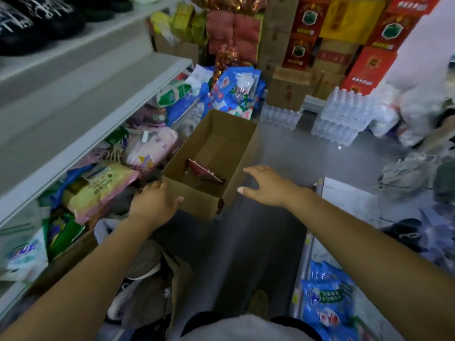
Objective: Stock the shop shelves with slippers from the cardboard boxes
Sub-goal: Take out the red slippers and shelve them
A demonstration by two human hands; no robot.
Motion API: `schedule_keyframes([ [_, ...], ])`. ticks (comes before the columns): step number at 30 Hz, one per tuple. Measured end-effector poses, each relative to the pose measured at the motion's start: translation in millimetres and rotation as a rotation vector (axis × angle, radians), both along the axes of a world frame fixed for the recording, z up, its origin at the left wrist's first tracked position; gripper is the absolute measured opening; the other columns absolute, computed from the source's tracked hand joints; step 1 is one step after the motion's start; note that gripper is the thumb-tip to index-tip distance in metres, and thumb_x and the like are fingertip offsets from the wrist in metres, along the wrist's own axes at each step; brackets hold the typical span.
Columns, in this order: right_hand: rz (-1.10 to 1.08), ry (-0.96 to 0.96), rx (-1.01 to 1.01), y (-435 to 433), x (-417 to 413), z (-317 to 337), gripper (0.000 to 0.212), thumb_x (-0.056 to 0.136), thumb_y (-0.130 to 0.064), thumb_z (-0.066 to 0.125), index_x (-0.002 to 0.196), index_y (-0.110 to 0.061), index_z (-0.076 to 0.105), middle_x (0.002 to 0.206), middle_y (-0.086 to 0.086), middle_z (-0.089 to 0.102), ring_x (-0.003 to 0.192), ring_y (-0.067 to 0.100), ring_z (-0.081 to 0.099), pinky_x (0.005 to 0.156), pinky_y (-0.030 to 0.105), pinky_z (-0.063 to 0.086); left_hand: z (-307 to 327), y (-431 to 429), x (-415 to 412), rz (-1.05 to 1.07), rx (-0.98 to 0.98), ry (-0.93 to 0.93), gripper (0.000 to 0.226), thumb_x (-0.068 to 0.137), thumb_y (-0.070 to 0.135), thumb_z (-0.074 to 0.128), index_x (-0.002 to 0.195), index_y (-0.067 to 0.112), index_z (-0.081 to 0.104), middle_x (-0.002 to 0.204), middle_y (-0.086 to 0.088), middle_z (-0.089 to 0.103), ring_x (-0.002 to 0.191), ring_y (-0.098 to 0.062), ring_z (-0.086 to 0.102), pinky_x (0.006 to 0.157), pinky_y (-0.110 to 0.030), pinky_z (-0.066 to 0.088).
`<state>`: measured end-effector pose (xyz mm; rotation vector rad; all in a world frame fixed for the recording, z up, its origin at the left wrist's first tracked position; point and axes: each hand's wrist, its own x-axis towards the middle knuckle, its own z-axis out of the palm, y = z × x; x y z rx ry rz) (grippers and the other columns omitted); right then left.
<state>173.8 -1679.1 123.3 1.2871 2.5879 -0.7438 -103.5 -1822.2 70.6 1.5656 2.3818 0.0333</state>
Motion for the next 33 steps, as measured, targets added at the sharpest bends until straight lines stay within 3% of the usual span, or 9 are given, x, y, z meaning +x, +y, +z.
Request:
schedule_keyframes([
  [7, 0.126, -0.102, -0.146, 94, -17, -46, 0.075, 0.099, -0.057, 0.054, 0.159, -0.019, 0.029, 0.164, 0.005, 0.030, 0.150, 0.025, 0.029, 0.117, 0.040, 0.031, -44, 24, 29, 0.287, -0.128, -0.202, 0.053, 0.099, 0.054, 0.052, 0.135, 0.014, 0.049, 0.128, -0.016, 0.060, 0.114, -0.036, 0.059, 0.083, -0.041, 0.048],
  [11, 0.208, -0.117, -0.196, 144, -51, -74, 0.076, 0.098, -0.057, 0.055, 0.158, -0.020, 0.028, 0.162, 0.007, 0.032, 0.149, 0.027, 0.031, 0.119, 0.044, 0.033, -63, 48, 20, 0.394, -0.126, -0.235, 0.066, 0.100, 0.052, 0.052, 0.152, 0.017, 0.033, 0.147, -0.014, 0.049, 0.130, -0.035, 0.050, 0.099, -0.043, 0.046],
  [14, 0.234, -0.115, -0.217, 180, -83, -91, 0.075, 0.099, -0.053, 0.055, 0.159, -0.019, 0.027, 0.162, 0.007, 0.033, 0.149, 0.027, 0.030, 0.118, 0.045, 0.034, -76, 81, 2, 0.419, -0.112, -0.212, 0.068, 0.099, 0.059, 0.046, 0.153, 0.019, 0.035, 0.153, -0.010, 0.045, 0.135, -0.033, 0.047, 0.103, -0.043, 0.045],
  [18, 0.154, -0.115, -0.299, 225, -127, -116, 0.072, 0.099, -0.051, 0.057, 0.156, -0.016, 0.031, 0.157, 0.008, 0.040, 0.143, 0.028, 0.039, 0.114, 0.044, 0.039, -152, 117, -48, 0.495, -0.069, -0.324, 0.094, 0.082, 0.083, 0.024, 0.150, 0.020, 0.040, 0.140, -0.010, 0.059, 0.120, -0.034, 0.060, 0.092, -0.050, 0.055],
  [22, -0.005, -0.089, -0.461, 266, -162, -149, 0.059, 0.100, -0.044, 0.060, 0.151, -0.019, 0.042, 0.148, 0.007, 0.052, 0.136, 0.030, 0.048, 0.107, 0.041, 0.042, -178, 154, -75, 0.688, -0.166, -0.490, 0.079, 0.093, 0.067, 0.046, 0.147, 0.010, 0.042, 0.140, -0.019, 0.056, 0.121, -0.040, 0.057, 0.096, -0.053, 0.051],
  [25, 0.054, -0.190, -0.475, 295, -183, -185, 0.049, 0.104, -0.041, 0.053, 0.145, -0.015, 0.049, 0.145, 0.009, 0.053, 0.135, 0.031, 0.049, 0.104, 0.038, 0.039, -180, 189, -81, 0.875, -0.126, -0.612, 0.059, 0.099, 0.049, 0.056, 0.142, 0.009, 0.049, 0.134, -0.020, 0.058, 0.121, -0.041, 0.056, 0.099, -0.046, 0.047],
  [28, 0.136, -0.269, -0.549, 316, -198, -245, 0.026, 0.103, -0.045, 0.050, 0.116, -0.026, 0.062, 0.110, -0.006, 0.062, 0.119, 0.025, 0.058, 0.088, 0.033, 0.040, -200, 208, -79, 1.068, -0.132, -0.767, 0.069, 0.099, 0.050, 0.057, 0.154, 0.016, 0.035, 0.146, -0.019, 0.050, 0.129, -0.041, 0.052, 0.106, -0.049, 0.045],
  [31, 0.198, -0.356, -0.577, 328, -210, -306, 0.041, 0.097, -0.049, 0.058, 0.124, -0.018, 0.062, 0.112, -0.001, 0.062, 0.116, 0.019, 0.058, 0.086, 0.028, 0.037, -245, 202, -71, 1.227, -0.093, -0.865, 0.097, 0.078, 0.074, 0.065, 0.155, 0.026, 0.029, 0.144, -0.008, 0.054, 0.128, -0.037, 0.055, 0.103, -0.054, 0.050],
  [33, 0.163, -0.354, -0.641, 332, -220, -339, 0.057, 0.092, -0.054, 0.065, 0.135, -0.019, 0.056, 0.123, 0.001, 0.063, 0.119, 0.022, 0.059, 0.088, 0.030, 0.042, -262, 200, -52, 1.388, -0.067, -0.943, 0.092, 0.077, 0.069, 0.070, 0.147, 0.020, 0.034, 0.131, -0.003, 0.058, 0.120, -0.032, 0.060, 0.096, -0.049, 0.054],
])
